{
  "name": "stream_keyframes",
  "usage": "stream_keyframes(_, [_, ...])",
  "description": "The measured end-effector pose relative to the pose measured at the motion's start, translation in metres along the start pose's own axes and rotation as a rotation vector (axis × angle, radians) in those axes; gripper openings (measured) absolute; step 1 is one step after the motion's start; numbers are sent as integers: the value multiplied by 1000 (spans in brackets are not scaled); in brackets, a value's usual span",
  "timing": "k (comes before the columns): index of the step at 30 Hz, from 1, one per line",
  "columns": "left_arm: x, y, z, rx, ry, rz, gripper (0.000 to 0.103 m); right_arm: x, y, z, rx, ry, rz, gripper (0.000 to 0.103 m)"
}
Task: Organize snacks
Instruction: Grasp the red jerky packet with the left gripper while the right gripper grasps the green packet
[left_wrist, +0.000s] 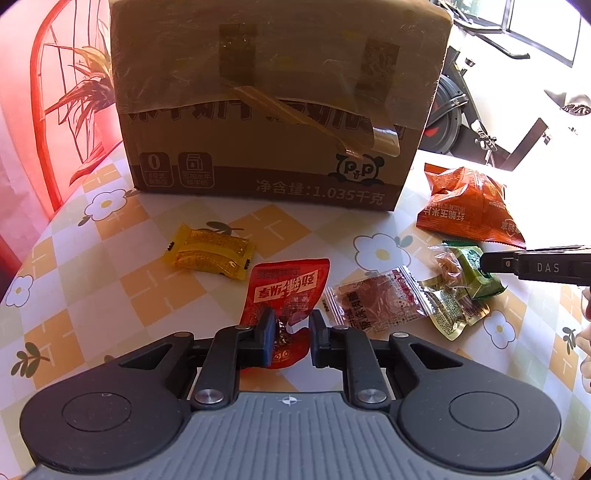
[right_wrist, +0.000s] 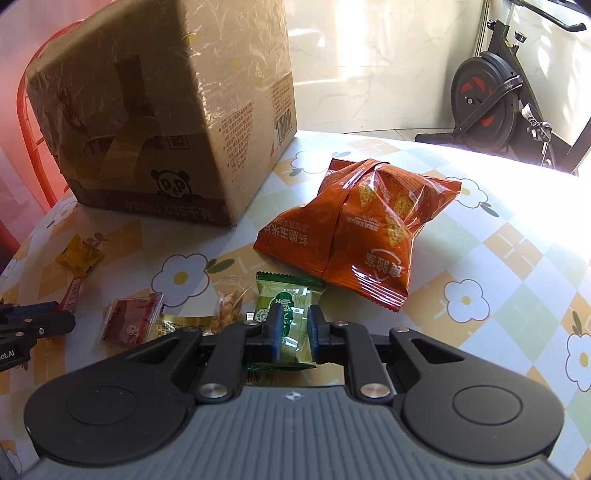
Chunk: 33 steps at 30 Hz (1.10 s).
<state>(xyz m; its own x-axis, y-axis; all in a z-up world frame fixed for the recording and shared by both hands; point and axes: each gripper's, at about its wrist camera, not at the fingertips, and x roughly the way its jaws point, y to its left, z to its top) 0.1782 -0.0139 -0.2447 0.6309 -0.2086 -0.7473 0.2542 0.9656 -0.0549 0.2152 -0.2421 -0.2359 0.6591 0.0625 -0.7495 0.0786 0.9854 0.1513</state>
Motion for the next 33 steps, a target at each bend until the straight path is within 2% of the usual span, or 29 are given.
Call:
stream_keyframes(12, [1, 2, 1, -2, 4, -10, 20, -3, -1, -3, 8, -1, 4, 17])
stream_keyframes(17, [1, 2, 1, -5, 4, -11, 21, -2, 0, -3, 3, 1, 5, 25])
stream_keyframes(33, [1, 4, 0, -27, 14, -21, 22, -19, -9, -8, 15, -43, 13, 25])
